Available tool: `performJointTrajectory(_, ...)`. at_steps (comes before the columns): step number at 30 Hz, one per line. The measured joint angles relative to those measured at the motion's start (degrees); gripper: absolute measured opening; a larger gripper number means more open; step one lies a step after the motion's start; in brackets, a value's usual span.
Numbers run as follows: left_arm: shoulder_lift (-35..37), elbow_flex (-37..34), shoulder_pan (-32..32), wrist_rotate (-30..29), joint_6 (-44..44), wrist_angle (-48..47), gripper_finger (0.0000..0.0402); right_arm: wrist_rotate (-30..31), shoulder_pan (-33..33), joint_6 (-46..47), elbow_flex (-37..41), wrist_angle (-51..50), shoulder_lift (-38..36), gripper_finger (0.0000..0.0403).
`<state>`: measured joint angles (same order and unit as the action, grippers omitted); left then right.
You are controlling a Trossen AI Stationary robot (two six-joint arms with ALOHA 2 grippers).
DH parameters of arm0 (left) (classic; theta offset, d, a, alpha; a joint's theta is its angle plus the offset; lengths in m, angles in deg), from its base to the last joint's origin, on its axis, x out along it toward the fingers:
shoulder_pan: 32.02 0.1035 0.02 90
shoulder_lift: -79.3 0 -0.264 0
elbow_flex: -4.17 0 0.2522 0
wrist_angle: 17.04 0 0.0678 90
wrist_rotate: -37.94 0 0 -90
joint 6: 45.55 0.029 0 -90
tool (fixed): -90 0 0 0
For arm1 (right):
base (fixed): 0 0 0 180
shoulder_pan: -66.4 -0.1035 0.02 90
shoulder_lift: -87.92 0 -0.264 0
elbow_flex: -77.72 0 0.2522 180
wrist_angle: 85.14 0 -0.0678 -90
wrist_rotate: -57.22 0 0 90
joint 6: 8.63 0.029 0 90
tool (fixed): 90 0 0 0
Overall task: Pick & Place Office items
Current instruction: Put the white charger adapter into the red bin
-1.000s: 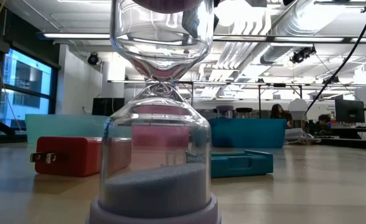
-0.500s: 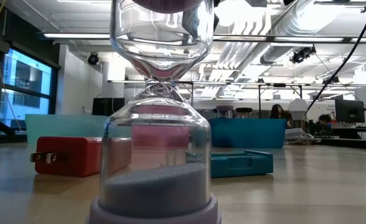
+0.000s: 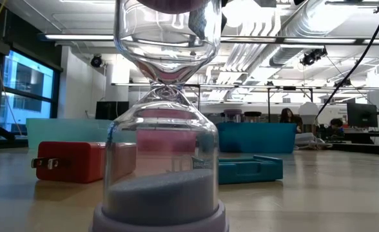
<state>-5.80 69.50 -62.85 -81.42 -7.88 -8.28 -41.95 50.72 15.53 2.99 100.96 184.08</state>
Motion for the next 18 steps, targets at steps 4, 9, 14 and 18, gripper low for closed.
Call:
performJointTrajectory(4,0.00,0.00,-0.02,1.83,0.42,0.00,0.0316,0.01,0.10,0.00,0.00,-0.15,0.00,0.0121)
performJointTrajectory(9,0.00,0.00,-0.02,1.82,0.44,-0.02,0.0313,0.00,0.42,0.04,0.00,-0.44,0.00,0.0121)
performJointTrajectory(14,0.00,0.00,-0.02,1.75,0.44,-0.02,0.0282,0.02,0.50,0.07,0.00,-0.52,-0.02,0.0121)
performJointTrajectory(18,0.00,0.00,-0.02,1.58,0.39,-0.02,0.0242,0.02,0.50,0.11,0.00,-0.52,-0.02,0.0121)
